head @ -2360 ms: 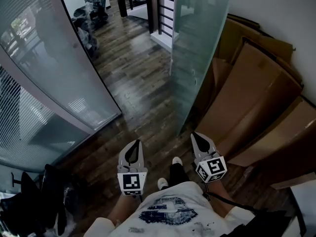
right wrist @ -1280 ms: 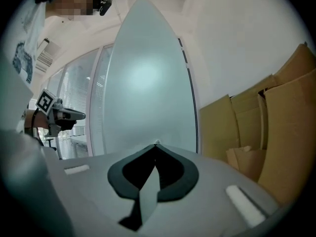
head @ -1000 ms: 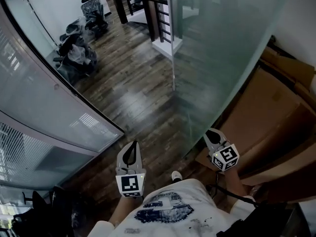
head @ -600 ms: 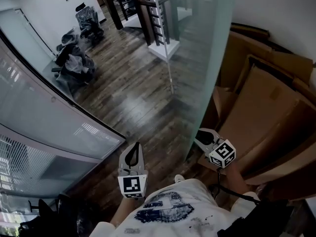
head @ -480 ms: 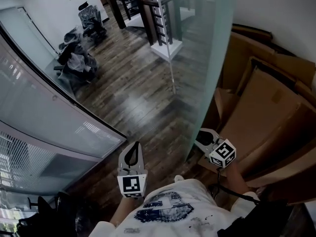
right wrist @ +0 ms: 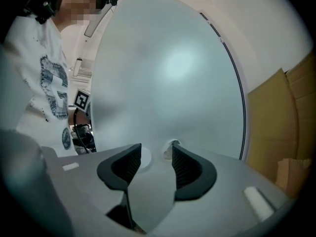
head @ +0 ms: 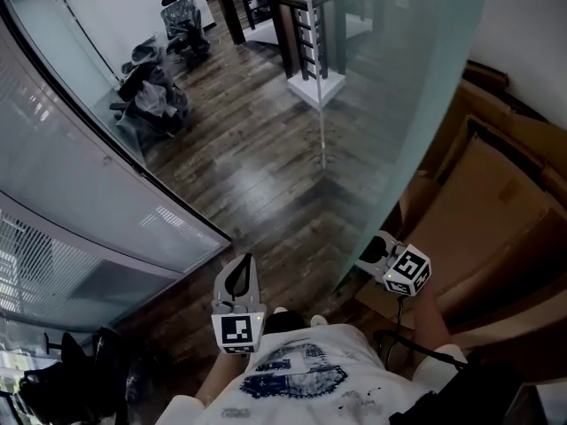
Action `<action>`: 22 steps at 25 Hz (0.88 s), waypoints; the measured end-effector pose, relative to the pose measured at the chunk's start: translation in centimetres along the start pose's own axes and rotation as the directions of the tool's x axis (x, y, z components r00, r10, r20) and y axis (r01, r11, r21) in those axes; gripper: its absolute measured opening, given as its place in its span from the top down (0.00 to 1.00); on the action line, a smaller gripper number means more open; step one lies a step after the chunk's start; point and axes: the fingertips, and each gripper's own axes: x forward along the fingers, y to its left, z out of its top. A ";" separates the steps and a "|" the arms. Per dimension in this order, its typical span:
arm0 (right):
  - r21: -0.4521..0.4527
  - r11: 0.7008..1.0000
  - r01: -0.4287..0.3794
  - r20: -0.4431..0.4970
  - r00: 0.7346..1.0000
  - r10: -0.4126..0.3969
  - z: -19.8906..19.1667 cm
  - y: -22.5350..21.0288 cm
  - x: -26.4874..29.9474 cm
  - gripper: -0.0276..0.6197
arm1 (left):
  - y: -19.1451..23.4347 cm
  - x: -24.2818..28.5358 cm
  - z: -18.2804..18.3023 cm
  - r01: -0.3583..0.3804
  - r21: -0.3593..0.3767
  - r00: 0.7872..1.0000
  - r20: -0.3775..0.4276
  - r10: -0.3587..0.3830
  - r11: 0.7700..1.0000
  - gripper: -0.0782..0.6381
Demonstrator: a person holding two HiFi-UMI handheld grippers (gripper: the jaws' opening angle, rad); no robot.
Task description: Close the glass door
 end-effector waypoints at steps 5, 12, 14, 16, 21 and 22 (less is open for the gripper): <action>-0.027 0.995 -0.092 -0.029 0.995 0.091 0.2 0.2 0.1 0.59 | 0.1 0.6 -0.1 0.003 0.007 1.000 -0.006 -0.003 1.000 0.89; -0.044 0.987 -0.152 -0.040 0.988 0.150 0.3 0.5 1.0 0.59 | 0.7 1.6 -0.2 0.008 0.014 1.000 -0.004 -0.008 1.000 0.89; -0.046 0.987 -0.155 -0.033 0.988 0.154 0.4 0.3 1.5 0.54 | 0.8 2.0 -0.1 0.005 0.013 1.000 0.000 -0.005 1.000 0.89; -0.036 0.987 -0.154 -0.025 0.988 0.154 0.5 0.2 2.1 0.52 | 1.0 2.2 0.1 0.004 0.011 1.000 0.007 -0.004 1.000 0.89; -0.059 0.986 -0.153 -0.046 0.987 0.151 1.0 0.3 4.0 0.55 | 2.1 2.2 -0.3 -0.014 0.000 1.000 0.001 0.014 1.000 0.89; -0.066 0.985 -0.161 -0.052 0.986 0.158 1.2 0.5 4.3 0.55 | 2.5 2.2 -0.4 -0.021 -0.001 1.000 -0.002 0.021 1.000 0.89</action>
